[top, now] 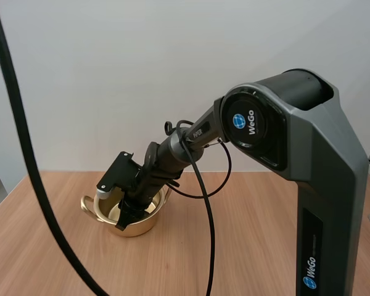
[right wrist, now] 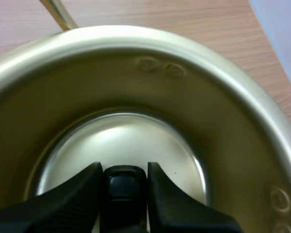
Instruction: Open the pot, put the car inside, and close it
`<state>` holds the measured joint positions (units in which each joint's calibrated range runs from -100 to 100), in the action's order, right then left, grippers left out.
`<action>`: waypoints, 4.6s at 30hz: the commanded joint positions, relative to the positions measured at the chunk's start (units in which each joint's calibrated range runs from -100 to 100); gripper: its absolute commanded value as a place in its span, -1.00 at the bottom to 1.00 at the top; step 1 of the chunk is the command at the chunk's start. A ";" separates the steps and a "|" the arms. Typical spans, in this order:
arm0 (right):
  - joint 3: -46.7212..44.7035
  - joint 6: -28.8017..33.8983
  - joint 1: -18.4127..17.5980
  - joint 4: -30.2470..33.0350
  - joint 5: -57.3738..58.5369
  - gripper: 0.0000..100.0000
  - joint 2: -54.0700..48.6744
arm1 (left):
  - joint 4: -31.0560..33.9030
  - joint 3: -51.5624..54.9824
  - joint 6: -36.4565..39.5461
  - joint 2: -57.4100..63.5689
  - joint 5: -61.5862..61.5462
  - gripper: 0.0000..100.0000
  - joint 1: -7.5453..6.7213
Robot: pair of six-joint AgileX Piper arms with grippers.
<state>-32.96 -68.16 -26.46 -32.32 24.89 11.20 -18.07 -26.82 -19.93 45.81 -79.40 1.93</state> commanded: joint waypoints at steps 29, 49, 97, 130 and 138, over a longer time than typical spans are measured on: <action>-0.28 11.65 14.64 -0.78 7.80 -1.00 -42.27 | 0.40 5.25 1.57 -2.96 -4.12 -1.00 0.03; -2.78 16.20 33.52 0.43 29.12 -1.00 -67.80 | 6.32 53.13 -1.24 -14.47 4.60 -1.00 0.03; -2.78 20.00 33.52 2.17 34.70 -1.00 -67.78 | 1.05 62.11 -5.20 -43.66 -2.85 1.00 0.03; -40.39 -29.54 33.52 -52.30 8.46 -1.00 -69.02 | -15.05 94.69 -6.50 51.02 51.95 1.00 0.03; -40.39 -30.98 33.52 -51.32 9.26 -1.00 -79.16 | -5.74 112.10 2.78 53.07 52.97 1.00 -0.13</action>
<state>-73.35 -85.66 7.08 -77.21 34.07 -64.96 -28.31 73.72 -24.70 62.22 -28.92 1.79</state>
